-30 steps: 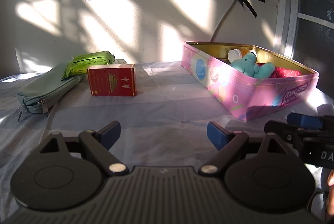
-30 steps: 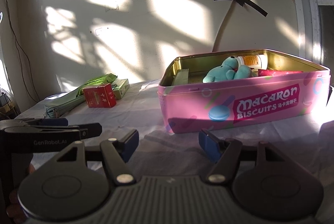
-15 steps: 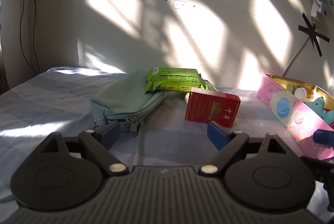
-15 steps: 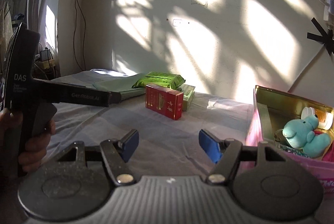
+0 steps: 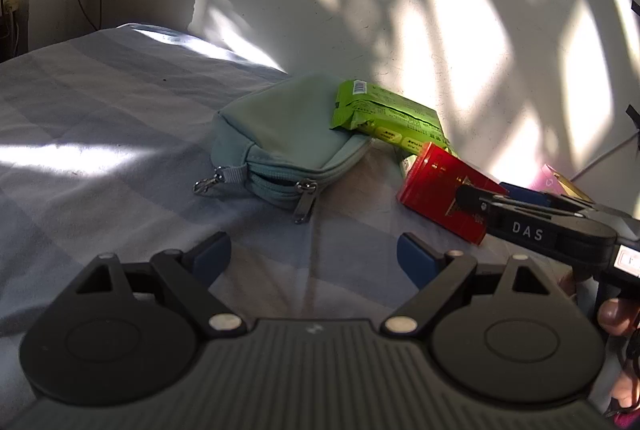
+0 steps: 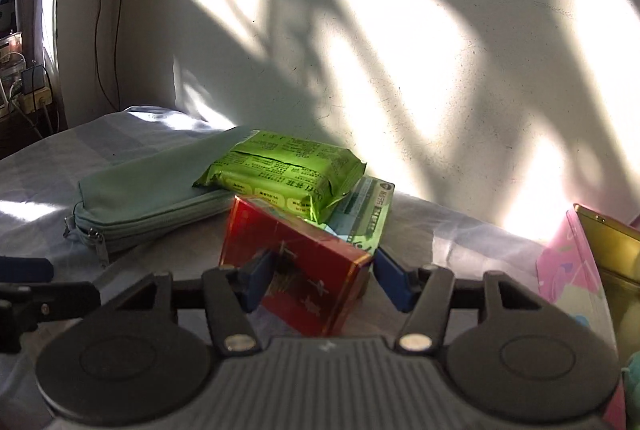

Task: Organize objects
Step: 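Grasp the red box with the right tool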

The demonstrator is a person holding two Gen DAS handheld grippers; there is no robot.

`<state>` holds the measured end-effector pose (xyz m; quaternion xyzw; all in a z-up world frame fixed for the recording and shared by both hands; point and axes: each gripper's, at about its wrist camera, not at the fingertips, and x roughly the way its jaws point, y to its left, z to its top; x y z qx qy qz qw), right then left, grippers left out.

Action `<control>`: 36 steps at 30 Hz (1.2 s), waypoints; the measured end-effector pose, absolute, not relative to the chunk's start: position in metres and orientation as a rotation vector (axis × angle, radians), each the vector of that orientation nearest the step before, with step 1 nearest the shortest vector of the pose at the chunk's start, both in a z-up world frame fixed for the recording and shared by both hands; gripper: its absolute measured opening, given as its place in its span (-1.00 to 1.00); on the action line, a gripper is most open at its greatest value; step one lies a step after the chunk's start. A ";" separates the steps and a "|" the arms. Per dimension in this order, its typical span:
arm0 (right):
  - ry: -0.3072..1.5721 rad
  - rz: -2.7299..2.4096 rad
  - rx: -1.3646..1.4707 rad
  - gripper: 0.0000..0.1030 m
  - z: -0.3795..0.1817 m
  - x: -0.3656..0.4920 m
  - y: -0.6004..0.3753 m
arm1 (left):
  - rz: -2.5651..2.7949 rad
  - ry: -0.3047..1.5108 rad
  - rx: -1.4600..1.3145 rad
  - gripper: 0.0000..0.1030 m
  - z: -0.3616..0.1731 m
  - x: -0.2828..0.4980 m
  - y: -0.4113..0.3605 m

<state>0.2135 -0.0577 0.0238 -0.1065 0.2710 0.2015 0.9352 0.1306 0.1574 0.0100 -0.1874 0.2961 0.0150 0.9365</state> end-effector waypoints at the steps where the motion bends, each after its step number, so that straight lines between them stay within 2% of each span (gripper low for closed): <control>1: 0.543 0.423 -0.224 -0.24 0.025 0.210 -0.059 | 0.031 0.601 -0.394 0.78 0.011 0.130 0.159; 4: 0.494 0.454 -0.292 -0.42 0.029 0.184 -0.058 | 0.030 0.598 -0.408 0.78 0.011 0.129 0.161; 11: 0.361 0.599 -0.612 -0.44 0.016 0.078 -0.059 | -0.026 0.530 -0.482 0.78 0.017 0.119 0.171; 15: 0.397 0.648 -0.598 -0.10 0.010 0.044 -0.070 | -0.088 0.500 -0.459 0.78 0.022 0.116 0.162; 22: 0.561 0.653 -0.319 0.03 0.013 0.060 -0.085 | -0.187 0.566 -0.381 0.78 0.018 0.116 0.146; 29: 0.591 0.662 -0.281 0.17 0.009 0.075 -0.078 | -0.230 0.678 -0.439 0.75 0.015 0.098 0.149; 32: 0.620 0.675 -0.243 0.11 0.007 0.085 -0.072 | -0.219 0.697 -0.391 0.45 0.010 0.100 0.138; 33: 0.626 0.683 -0.230 -0.03 0.006 0.088 -0.071 | -0.221 0.701 -0.370 0.25 0.010 0.102 0.133; 34: 0.626 0.681 -0.218 -0.28 0.006 0.088 -0.069 | -0.241 0.717 -0.371 0.17 0.011 0.105 0.129; 36: 0.612 0.638 -0.216 -0.22 0.007 0.083 -0.068 | -0.244 0.720 -0.377 0.16 0.018 0.105 0.123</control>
